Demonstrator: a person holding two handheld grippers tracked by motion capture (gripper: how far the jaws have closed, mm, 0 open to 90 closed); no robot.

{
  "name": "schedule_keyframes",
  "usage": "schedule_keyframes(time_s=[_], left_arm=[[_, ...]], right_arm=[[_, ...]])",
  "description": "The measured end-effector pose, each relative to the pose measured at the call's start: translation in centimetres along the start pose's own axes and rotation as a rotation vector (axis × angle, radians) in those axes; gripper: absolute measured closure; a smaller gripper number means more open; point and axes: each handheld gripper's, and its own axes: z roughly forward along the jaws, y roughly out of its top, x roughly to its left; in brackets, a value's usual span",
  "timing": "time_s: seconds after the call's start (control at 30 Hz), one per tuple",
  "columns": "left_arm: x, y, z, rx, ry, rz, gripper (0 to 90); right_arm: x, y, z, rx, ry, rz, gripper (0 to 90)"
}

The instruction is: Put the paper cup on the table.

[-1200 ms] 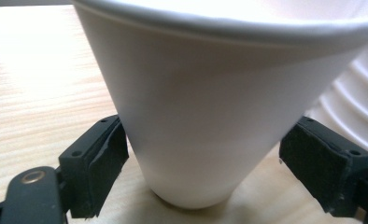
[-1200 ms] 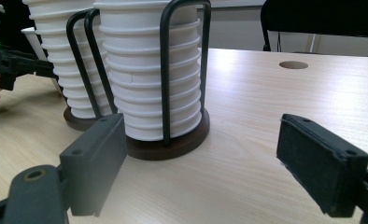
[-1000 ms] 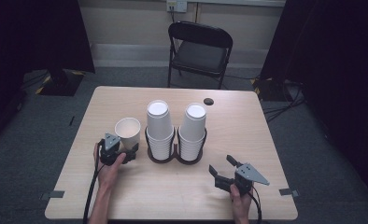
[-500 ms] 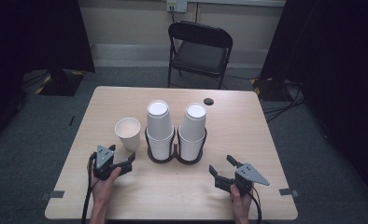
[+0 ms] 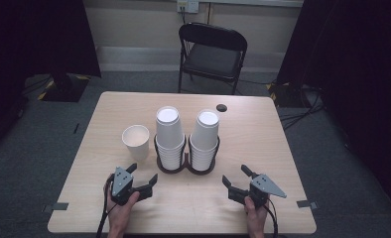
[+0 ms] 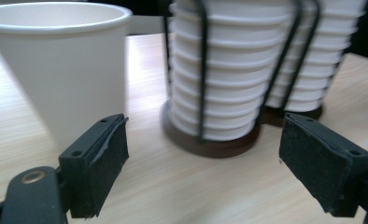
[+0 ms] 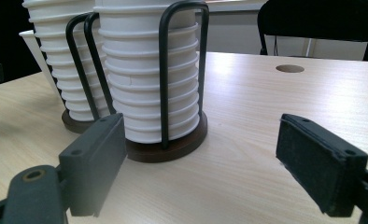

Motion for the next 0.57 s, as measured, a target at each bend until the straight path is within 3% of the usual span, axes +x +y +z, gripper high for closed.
schedule_keyframes(time_s=[0.13,0.27,0.37,0.47,0.57], left_arm=[[-1.3,-0.2,-0.2,-0.029,-0.04,0.03,15.5],[-2.1,-1.1,0.0,-0.041,-0.045,0.025,15.4],[-2.7,-1.3,-0.3,-0.075,-0.003,0.078,15.7],[-2.8,-1.4,-0.5,-0.092,0.003,0.072,15.6],[-2.3,-1.4,-0.5,-0.093,-0.009,0.031,15.6]], right_arm=[[0.0,0.0,0.0,0.001,-0.003,0.001,15.8],[0.0,0.0,0.1,0.012,-0.002,0.0,15.8],[0.1,0.1,0.2,0.023,-0.009,-0.007,15.8],[0.2,0.1,0.3,0.033,-0.021,-0.009,15.8],[0.4,0.2,0.6,0.06,-0.048,-0.021,15.2]])
